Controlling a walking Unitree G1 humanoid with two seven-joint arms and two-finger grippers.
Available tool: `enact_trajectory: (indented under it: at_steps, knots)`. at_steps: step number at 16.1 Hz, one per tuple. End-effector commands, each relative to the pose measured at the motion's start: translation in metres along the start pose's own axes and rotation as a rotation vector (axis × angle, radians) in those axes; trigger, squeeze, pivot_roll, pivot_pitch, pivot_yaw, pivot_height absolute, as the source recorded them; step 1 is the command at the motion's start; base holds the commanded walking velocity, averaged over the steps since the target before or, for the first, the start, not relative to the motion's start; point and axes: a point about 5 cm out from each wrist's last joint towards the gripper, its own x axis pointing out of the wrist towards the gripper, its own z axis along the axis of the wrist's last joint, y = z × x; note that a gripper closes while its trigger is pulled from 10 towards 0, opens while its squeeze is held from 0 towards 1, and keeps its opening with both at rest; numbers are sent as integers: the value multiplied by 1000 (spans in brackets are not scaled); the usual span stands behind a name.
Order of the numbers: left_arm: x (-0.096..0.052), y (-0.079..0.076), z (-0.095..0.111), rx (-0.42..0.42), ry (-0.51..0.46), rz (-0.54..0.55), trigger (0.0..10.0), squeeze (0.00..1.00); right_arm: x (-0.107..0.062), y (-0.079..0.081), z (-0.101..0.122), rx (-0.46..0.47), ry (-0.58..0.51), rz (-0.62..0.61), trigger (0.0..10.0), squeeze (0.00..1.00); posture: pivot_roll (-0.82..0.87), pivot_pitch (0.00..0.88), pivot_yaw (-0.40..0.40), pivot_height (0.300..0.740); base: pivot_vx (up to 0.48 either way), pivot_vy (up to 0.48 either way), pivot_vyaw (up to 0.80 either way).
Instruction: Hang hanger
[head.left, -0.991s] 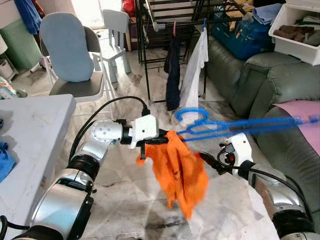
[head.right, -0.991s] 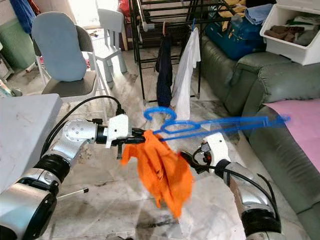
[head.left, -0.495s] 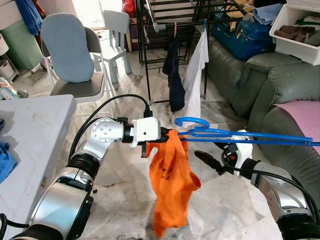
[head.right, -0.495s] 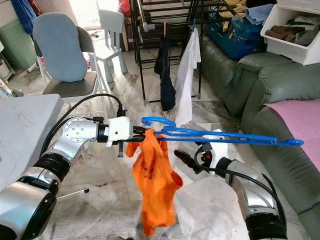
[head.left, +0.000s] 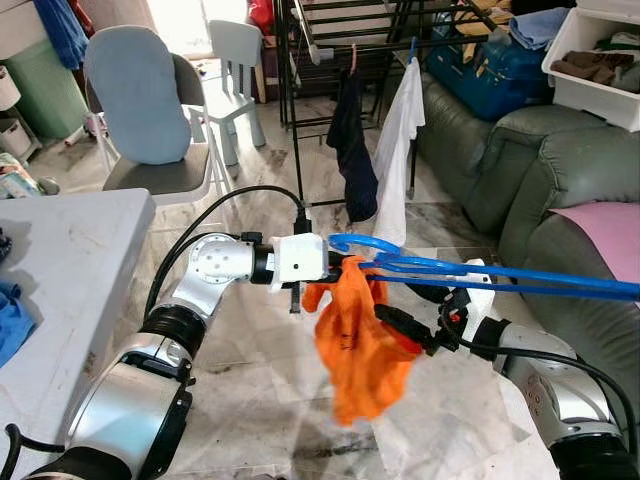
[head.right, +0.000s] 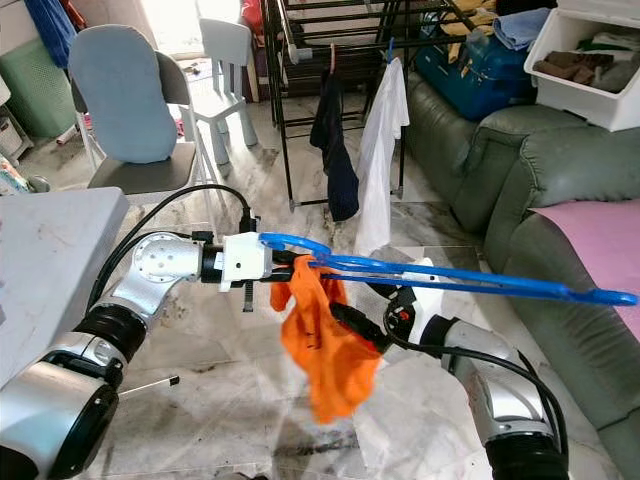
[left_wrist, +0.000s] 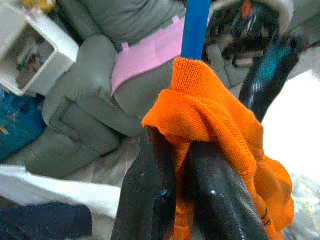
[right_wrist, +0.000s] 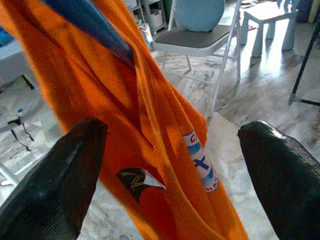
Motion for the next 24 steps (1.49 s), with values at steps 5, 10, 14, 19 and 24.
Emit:
enact_trajectory:
  at_steps: [5, 10, 14, 19, 24]
  knots:
    - [2, 29, 34, 76, -126, 63, 0, 0, 5, -10, -12, -24, 90, -101, 10000, 0, -180, 0, 59, 740, 0, 0, 0]
    - [-8, 54, 55, 47, -204, 149, 0, 0, -7, -15, -44, 24, 228, -171, 10000, 0, -175, 0, 51, 740, 0, 0, 0]
    - [-47, 83, 62, 60, -143, 279, 0, 0, -69, -20, -74, 82, 332, -286, 10000, 0, -181, 0, 46, 740, 0, 0, 0]
    - [-64, 59, 22, -32, -9, 295, 0, 0, -112, -64, -46, 14, 273, -624, 10000, 0, -205, 0, 61, 740, 0, 0, 0]
    - [-94, 1, -43, -245, 216, 316, 0, 0, -145, -125, 69, -234, 14, -1018, 10000, 0, -208, 0, 46, 740, 0, 0, 0]
